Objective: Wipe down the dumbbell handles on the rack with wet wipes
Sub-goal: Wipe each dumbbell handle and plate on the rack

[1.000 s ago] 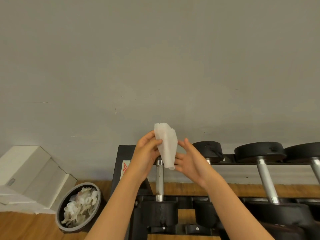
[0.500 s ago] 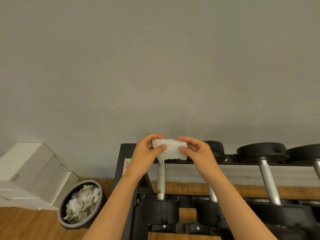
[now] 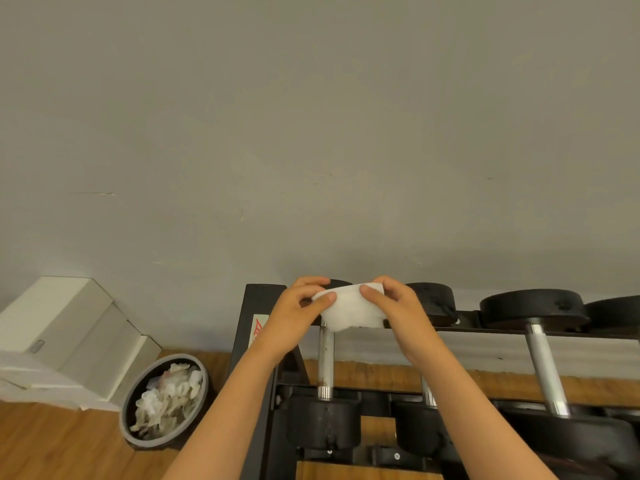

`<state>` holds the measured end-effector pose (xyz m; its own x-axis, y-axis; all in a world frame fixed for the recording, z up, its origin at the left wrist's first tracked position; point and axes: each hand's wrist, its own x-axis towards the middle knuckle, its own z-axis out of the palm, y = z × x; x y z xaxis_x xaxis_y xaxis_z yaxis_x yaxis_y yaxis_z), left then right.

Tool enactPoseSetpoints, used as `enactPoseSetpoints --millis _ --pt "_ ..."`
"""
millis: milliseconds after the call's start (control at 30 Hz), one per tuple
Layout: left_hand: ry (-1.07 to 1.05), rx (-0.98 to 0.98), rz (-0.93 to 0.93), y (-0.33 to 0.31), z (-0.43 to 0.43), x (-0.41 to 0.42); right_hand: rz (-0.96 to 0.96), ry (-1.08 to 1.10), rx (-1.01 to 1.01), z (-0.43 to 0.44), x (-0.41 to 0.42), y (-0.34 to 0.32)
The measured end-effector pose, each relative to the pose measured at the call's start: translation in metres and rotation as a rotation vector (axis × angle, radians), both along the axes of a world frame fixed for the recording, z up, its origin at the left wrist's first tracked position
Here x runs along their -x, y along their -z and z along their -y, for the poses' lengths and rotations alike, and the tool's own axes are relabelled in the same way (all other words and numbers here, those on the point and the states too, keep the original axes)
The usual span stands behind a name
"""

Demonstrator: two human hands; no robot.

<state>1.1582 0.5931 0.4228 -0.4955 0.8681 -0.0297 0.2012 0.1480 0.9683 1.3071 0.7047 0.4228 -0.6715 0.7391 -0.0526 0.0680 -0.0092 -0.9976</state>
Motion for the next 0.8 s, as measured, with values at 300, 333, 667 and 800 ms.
enactPoseSetpoints --millis 300,333,667,800 --pt "-0.176 -0.023 0.105 0.025 -0.006 -0.004 -0.103 -0.072 0.567 0.011 0.012 0.023" --pt "-0.2 -0.024 0.086 0.028 -0.007 -0.004 -0.039 -0.029 0.556 0.009 0.015 0.026" --pt "-0.452 0.161 -0.093 0.125 0.016 -0.037 0.2 0.207 -0.379 -0.019 0.049 0.053" --pt "-0.438 0.243 -0.225 0.142 0.02 -0.056 0.427 -0.19 -0.807 -0.011 0.071 0.108"
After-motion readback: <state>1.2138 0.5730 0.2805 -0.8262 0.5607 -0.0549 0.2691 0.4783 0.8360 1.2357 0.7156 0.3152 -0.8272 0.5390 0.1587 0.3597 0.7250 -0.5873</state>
